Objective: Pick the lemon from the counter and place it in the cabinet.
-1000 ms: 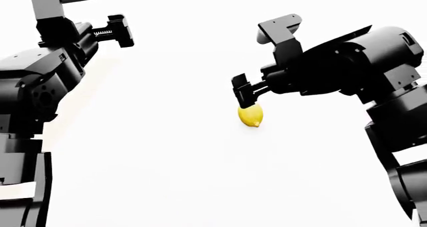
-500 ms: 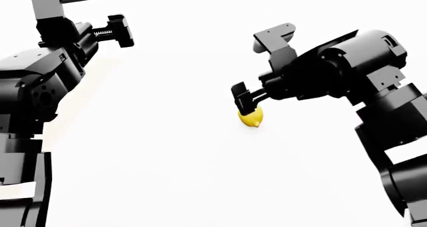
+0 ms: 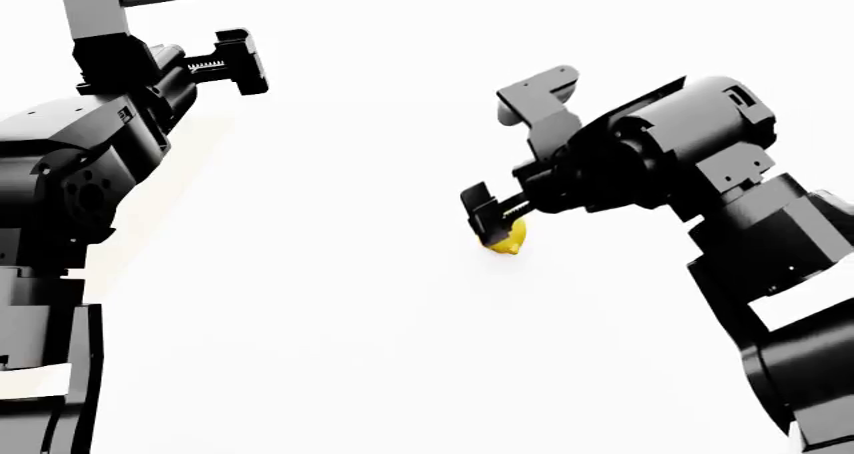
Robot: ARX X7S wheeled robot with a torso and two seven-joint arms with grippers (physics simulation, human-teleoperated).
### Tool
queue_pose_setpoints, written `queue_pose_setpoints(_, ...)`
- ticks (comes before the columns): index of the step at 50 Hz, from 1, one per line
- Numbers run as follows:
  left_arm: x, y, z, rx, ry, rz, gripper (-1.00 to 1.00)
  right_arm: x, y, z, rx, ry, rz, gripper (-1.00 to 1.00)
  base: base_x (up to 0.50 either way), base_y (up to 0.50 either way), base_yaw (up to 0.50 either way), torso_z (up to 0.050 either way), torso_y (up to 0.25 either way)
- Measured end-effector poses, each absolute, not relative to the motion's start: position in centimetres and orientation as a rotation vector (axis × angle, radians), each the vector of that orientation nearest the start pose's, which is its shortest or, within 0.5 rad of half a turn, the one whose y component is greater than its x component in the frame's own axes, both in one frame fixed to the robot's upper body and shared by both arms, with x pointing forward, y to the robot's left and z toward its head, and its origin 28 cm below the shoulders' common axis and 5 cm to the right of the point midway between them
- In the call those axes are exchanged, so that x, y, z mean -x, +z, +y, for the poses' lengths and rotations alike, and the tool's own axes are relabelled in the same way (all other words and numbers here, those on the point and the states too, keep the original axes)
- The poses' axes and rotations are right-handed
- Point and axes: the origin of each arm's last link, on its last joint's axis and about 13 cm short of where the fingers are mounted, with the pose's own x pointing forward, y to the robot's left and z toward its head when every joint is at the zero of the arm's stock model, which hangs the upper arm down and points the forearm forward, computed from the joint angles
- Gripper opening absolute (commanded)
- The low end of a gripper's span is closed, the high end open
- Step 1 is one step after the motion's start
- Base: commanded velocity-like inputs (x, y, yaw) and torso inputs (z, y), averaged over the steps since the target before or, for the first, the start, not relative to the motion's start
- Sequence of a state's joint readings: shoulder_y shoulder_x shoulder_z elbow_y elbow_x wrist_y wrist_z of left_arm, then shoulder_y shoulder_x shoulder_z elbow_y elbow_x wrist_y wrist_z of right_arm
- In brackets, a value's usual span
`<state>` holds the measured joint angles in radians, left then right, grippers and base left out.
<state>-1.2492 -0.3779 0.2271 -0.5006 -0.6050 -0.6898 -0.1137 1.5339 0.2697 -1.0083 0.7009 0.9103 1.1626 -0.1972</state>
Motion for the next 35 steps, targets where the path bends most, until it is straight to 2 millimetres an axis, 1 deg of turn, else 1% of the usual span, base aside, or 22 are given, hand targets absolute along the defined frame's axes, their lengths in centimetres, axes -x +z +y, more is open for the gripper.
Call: queue_pose_setpoints(35, -38.7, 27.5, 28.6, 0.125, 0.001, -0.006, 1.0, -38.9, 24.7, -9.9, 0.346, 0.515, 0.782, 1.0, 0.0, 0.0, 0.0, 0.0, 0.0)
